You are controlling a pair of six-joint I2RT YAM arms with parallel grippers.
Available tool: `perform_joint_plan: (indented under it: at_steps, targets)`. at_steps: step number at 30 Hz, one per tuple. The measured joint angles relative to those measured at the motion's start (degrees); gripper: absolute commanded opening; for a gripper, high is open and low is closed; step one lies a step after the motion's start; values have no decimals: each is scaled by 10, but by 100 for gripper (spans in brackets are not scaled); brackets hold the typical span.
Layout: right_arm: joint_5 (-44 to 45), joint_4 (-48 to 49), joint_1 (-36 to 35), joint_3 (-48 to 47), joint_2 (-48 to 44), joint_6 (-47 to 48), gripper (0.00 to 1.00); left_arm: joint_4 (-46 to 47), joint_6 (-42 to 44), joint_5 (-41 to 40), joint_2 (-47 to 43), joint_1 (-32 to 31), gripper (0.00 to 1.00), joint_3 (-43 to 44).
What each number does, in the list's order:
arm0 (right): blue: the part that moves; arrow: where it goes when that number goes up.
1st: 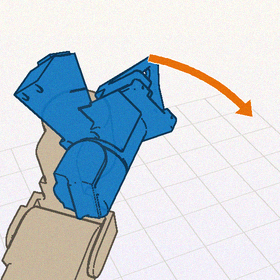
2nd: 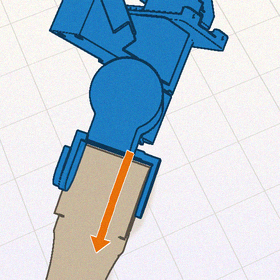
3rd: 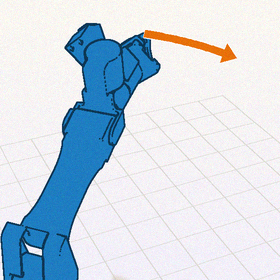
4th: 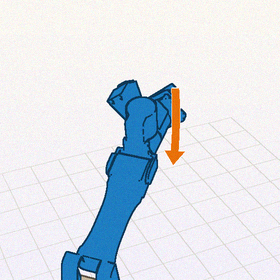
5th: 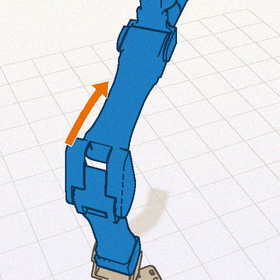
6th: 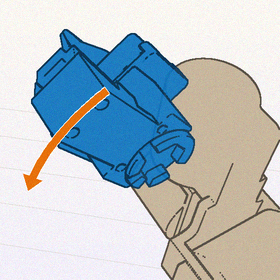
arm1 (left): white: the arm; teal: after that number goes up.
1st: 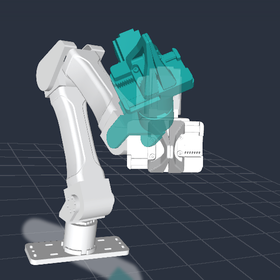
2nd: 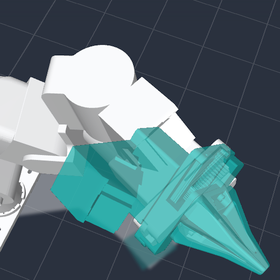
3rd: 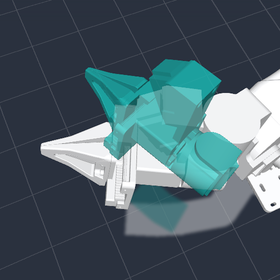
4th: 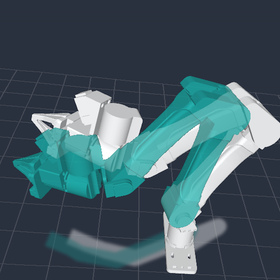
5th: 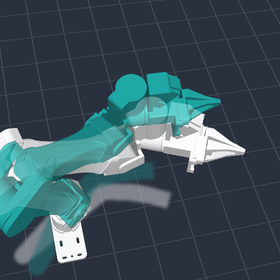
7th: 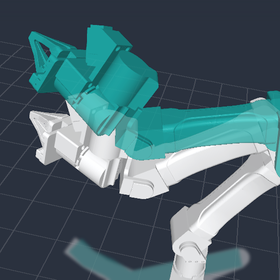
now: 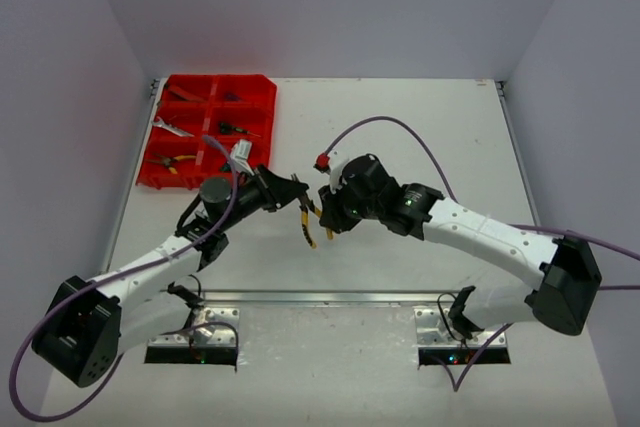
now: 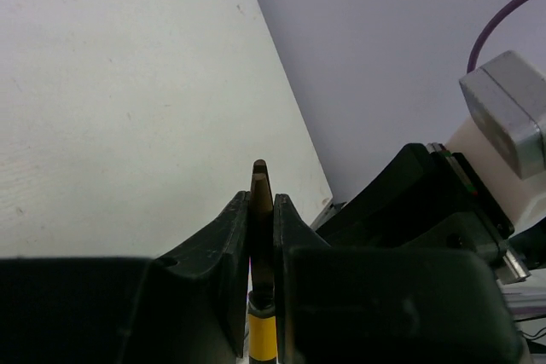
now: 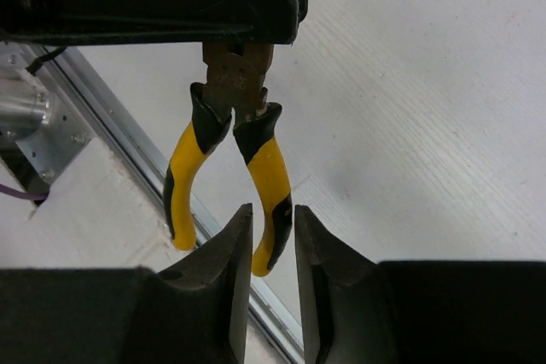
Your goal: Sort the tools into containers
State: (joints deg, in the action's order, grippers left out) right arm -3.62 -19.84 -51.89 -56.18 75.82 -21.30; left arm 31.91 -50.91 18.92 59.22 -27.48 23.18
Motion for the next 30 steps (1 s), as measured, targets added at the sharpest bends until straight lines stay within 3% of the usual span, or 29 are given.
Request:
perform_joint_plan:
  at_steps: [6, 10, 15, 18, 20, 22, 30]
  targets:
    - [80, 0, -2, 13, -80, -12, 99, -195, 73, -159, -58, 26, 0, 92]
    - [123, -7, 2, 30, -141, -15, 99, -247, 83, -238, -55, 131, 0, 150]
    - [131, -27, 3, 74, -230, -15, 99, -293, 82, -354, 33, 302, 0, 222]
    - [131, -36, 3, 95, -277, -14, 99, -296, 69, -406, 75, 395, 0, 224]
    - [129, -42, 3, 111, -303, -14, 99, -290, 78, -446, 97, 425, 0, 226]
    - [122, -49, 3, 128, -326, -15, 99, -268, 102, -452, 127, 441, 0, 232]
    - [91, -64, 3, 171, -367, -9, 99, -167, 177, -340, 221, 533, 0, 271]
